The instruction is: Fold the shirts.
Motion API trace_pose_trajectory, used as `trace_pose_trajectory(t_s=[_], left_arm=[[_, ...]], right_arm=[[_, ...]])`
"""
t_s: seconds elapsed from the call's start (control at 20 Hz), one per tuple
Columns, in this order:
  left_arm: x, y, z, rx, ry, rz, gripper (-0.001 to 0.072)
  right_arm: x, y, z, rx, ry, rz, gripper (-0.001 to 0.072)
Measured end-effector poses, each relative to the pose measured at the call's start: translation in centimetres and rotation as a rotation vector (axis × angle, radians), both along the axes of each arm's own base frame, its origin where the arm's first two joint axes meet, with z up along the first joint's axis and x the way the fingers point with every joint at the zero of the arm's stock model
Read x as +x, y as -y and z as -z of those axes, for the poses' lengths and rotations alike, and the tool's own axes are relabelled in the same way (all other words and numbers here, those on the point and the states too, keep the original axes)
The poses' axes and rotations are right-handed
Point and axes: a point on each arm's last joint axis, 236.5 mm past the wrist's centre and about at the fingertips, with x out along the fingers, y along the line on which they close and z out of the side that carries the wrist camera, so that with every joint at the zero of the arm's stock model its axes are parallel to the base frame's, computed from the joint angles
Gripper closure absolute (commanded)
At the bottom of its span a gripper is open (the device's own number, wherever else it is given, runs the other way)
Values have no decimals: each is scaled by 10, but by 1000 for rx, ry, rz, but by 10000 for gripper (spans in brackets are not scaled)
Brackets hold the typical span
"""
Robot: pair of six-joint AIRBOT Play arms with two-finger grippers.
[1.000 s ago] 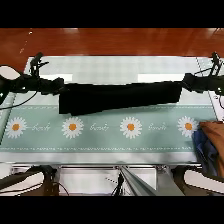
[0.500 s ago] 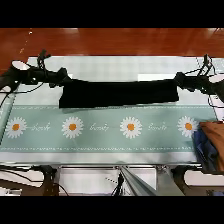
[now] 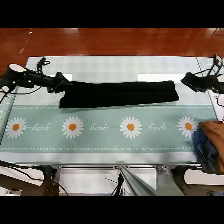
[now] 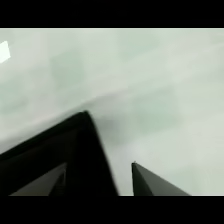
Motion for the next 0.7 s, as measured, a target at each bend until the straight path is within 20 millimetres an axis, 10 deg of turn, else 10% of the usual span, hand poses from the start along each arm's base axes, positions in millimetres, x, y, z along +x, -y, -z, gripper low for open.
trace_pose_trajectory(t_s=[0.2,0.5,0.6,0.7], left_arm=[[-7,1,-21,-6,31,36,278],[-13,26,-48,-32,83,97,278],[-14,39,-56,-56,99,117,278],[-17,52,-61,-74,108,140,279]], right_arm=[[-25,5,30,162,-128,48,111],[-6,-53,49,453,-119,31,153],[7,-70,52,478,-93,35,553],[19,-81,50,481,-60,46,679]])
